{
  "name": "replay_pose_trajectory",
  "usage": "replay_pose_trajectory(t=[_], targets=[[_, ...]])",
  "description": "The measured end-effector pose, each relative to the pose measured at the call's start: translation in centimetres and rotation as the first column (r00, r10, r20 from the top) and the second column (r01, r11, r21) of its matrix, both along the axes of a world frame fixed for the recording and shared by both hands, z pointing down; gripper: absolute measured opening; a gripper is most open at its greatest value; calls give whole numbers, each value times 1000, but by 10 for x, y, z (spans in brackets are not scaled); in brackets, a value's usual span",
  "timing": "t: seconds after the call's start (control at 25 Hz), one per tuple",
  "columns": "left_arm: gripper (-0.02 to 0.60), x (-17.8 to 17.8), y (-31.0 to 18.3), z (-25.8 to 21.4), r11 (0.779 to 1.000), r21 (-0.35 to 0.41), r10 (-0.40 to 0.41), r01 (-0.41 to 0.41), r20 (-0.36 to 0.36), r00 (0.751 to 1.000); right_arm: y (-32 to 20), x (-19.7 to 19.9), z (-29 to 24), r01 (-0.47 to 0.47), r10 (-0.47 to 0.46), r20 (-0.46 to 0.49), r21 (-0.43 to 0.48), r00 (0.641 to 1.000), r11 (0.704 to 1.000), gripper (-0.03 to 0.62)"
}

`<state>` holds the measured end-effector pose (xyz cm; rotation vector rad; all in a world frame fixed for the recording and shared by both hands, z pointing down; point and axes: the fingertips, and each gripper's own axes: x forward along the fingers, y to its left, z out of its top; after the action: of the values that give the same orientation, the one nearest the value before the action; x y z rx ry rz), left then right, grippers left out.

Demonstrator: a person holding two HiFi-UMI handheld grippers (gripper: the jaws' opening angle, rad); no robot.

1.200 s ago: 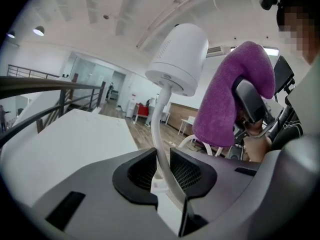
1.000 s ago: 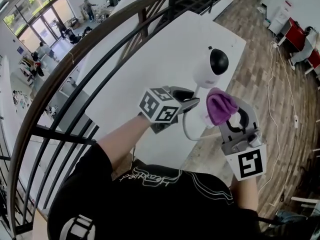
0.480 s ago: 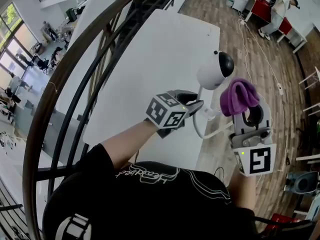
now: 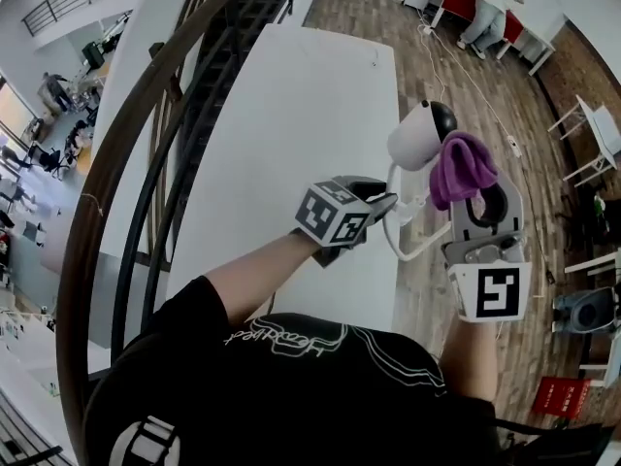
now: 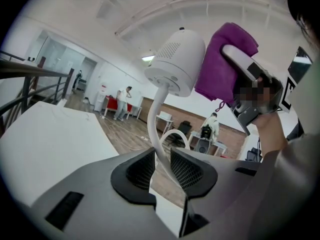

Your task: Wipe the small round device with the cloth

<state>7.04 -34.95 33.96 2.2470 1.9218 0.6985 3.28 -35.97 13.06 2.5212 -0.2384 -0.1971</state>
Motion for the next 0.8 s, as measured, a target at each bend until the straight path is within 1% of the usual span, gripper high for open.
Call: replay_pose_trajectory(t=[0.2,0.44,0.8], targets=[[95,-6,6,-5,999,-16,35,-35,8,999,-4,1,-10,-59,58,-12,-62,998,996,61],[95,-5,6,-5,997,-36,71,-70,20,997,-12,18,-18,-111,108,-33,-112,994,987,61],[95,-8,12,-2,994,-53,95,-93,28,995,-17,31,-8,-160,158,-23,-159,987,974,61]])
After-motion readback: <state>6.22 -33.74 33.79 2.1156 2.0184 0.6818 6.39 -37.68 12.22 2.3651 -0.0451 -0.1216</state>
